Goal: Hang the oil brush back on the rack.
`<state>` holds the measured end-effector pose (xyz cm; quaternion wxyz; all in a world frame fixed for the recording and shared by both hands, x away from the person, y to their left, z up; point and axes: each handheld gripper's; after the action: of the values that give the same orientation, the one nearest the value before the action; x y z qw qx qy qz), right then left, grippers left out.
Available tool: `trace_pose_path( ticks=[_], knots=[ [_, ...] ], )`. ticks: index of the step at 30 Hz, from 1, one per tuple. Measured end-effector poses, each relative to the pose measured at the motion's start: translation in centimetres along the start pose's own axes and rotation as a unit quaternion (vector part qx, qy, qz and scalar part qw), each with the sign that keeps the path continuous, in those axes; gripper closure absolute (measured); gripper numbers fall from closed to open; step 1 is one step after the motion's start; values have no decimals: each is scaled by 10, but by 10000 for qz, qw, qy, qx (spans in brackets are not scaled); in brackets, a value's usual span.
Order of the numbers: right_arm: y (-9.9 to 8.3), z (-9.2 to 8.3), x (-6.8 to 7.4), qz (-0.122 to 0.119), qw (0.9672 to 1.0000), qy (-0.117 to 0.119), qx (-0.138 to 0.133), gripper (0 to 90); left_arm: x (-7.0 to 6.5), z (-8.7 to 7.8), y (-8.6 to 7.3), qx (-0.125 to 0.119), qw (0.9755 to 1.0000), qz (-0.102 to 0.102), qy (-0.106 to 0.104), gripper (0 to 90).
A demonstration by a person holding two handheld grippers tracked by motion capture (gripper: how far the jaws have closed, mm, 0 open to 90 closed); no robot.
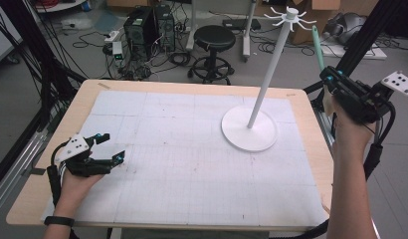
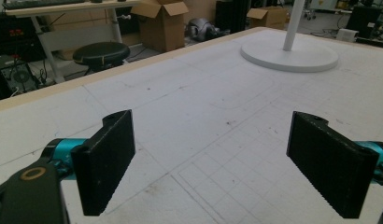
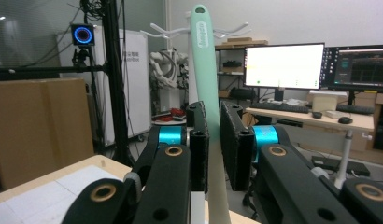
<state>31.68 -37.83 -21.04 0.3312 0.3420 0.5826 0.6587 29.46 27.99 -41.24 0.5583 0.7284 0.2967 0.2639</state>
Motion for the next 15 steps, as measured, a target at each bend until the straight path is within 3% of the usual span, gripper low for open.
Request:
trace_pose_path(
  ticks=[15],
  knots=[
    [-2, 11, 0, -17, 9999, -44, 103, 823, 0, 0, -1, 13, 10000, -24, -21, 160]
  ],
)
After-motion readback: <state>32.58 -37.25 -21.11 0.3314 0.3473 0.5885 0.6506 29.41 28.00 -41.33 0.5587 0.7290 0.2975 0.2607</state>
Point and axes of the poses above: each handheld gripper's, and its own axes: z roughly forward along the jaws, y roughly out of its top, x roughly to its left, and after that the axes turned 2 degrees about z, right-handed
